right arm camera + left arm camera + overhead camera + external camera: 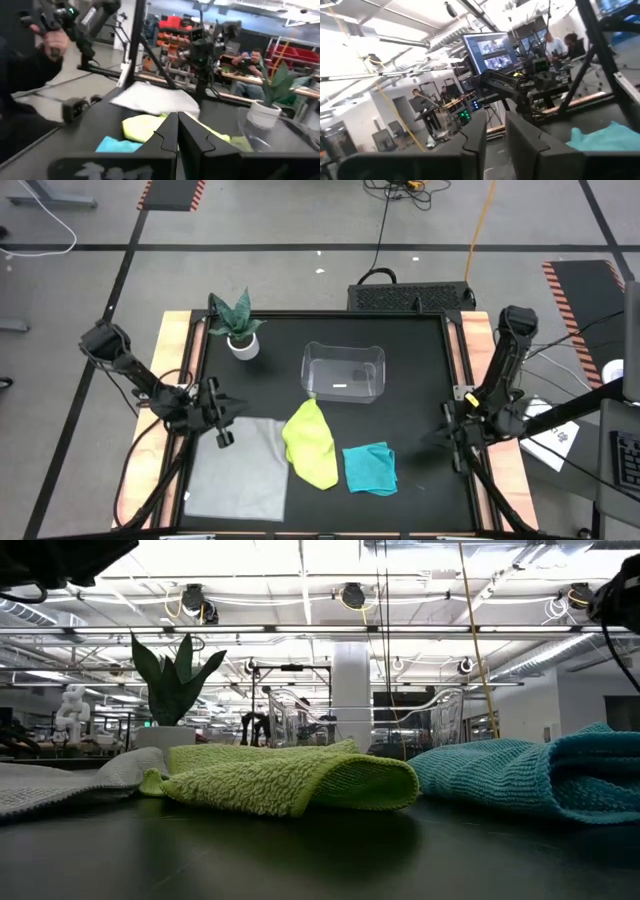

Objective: Fold microfiber towels
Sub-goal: Fold the blue towel

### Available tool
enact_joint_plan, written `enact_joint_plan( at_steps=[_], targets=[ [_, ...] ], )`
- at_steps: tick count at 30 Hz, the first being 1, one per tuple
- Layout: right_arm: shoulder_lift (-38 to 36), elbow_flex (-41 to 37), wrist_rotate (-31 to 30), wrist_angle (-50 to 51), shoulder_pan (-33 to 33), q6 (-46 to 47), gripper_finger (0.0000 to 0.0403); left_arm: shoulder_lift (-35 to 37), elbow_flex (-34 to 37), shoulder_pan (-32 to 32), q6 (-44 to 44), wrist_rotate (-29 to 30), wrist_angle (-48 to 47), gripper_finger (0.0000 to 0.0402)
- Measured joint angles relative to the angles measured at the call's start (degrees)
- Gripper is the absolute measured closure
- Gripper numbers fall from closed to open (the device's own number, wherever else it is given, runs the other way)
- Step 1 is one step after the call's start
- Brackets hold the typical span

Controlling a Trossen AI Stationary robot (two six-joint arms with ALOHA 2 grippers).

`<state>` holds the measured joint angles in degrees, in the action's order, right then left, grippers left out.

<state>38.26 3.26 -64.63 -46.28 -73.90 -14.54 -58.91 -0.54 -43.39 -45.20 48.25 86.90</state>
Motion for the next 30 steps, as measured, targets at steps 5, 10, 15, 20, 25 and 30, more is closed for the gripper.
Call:
enact_joint_plan(
  at_steps=[5,10,15,20,25,30],
  targets=[
    [-2.47,-2.19,-5.65,-10.97,-4.52,-7.54,0.0403,3.24,0.0,-0.2,-4.6,0.11,1.81,0.0351],
    [-3.29,-2.26,-10.55,-13.06,-7.03,-13.79,0.0403,7.67,0.0,-0.03,-9.58,1.01,2.46,0.0352],
    [-3.34,-2.3,-15.99,-13.18,-7.38,-15.29,0.0403,13.12,0.0,0.01,-14.04,6.08,2.55,0.0352],
    [-3.46,-2.37,-15.14,-11.54,-7.6,-16.16,0.0403,17.34,-0.02,0.01,-15.97,6.59,-1.18,0.0353],
    [-6.84,-2.37,-14.48,-11.63,-7.51,-19.56,0.0403,19.57,-0.02,0.01,-16.61,7.38,-7.79,0.0353],
    [-12.79,-2.36,-4.32,-6.71,-7.53,-22.46,0.0403,21.7,-0.04,0.01,-13.63,7.07,-17.18,0.0353]
  ],
)
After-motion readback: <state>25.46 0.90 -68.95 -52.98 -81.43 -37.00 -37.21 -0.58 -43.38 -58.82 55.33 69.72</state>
